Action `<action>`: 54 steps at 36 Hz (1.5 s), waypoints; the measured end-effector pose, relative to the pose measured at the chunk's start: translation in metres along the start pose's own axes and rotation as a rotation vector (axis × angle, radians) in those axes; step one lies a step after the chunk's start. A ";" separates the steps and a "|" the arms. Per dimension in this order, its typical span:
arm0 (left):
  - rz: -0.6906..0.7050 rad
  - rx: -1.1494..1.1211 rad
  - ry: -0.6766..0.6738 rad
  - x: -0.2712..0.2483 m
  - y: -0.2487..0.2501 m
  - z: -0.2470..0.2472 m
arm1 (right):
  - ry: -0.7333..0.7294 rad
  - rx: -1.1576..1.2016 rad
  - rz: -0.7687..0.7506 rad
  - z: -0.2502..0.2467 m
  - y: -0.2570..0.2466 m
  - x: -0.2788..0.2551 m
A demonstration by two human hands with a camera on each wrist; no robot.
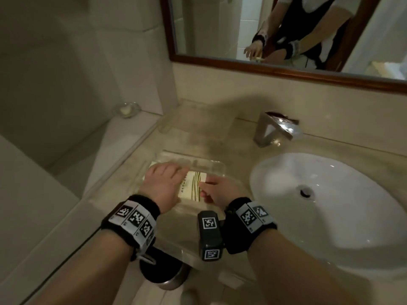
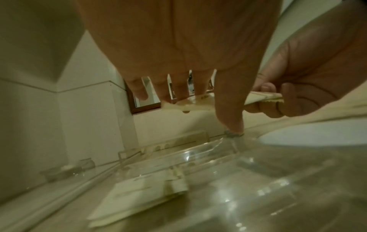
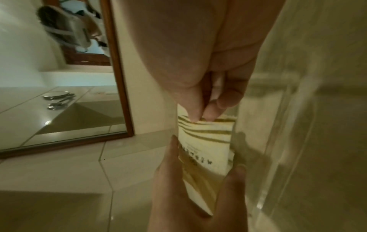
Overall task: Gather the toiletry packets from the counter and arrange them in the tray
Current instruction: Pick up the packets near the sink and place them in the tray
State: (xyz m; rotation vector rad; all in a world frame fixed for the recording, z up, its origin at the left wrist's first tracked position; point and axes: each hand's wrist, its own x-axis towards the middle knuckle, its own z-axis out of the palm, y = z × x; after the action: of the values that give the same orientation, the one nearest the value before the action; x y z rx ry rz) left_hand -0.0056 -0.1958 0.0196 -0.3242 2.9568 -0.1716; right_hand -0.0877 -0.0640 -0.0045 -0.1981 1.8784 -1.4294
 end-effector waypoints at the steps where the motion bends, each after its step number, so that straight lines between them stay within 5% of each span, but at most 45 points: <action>1: 0.016 0.039 -0.013 0.006 -0.014 0.001 | 0.011 0.038 0.009 0.012 -0.004 0.011; 7: 0.082 0.133 -0.127 0.045 -0.076 0.019 | 0.039 0.035 0.057 0.061 -0.012 0.065; 14: 0.133 0.144 -0.259 0.083 -0.104 0.040 | 0.258 -0.170 0.085 0.084 -0.011 0.100; 20: 0.200 0.139 -0.234 0.099 -0.113 0.044 | 0.325 -0.287 0.136 0.087 -0.008 0.113; 33: 0.230 0.125 -0.325 0.103 -0.104 0.045 | 0.246 -0.366 0.183 0.086 -0.009 0.114; 42: 0.222 0.003 -0.321 0.103 -0.093 0.041 | 0.225 -0.137 0.192 0.078 -0.002 0.113; 54: 0.242 0.013 -0.259 0.092 -0.039 0.008 | 0.173 -0.095 0.134 0.018 0.004 0.075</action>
State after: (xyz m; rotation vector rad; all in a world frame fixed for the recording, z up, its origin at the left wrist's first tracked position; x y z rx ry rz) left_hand -0.0843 -0.2553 0.0034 0.0146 2.7065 -0.1085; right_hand -0.1271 -0.1166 -0.0443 0.0065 2.0607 -1.3031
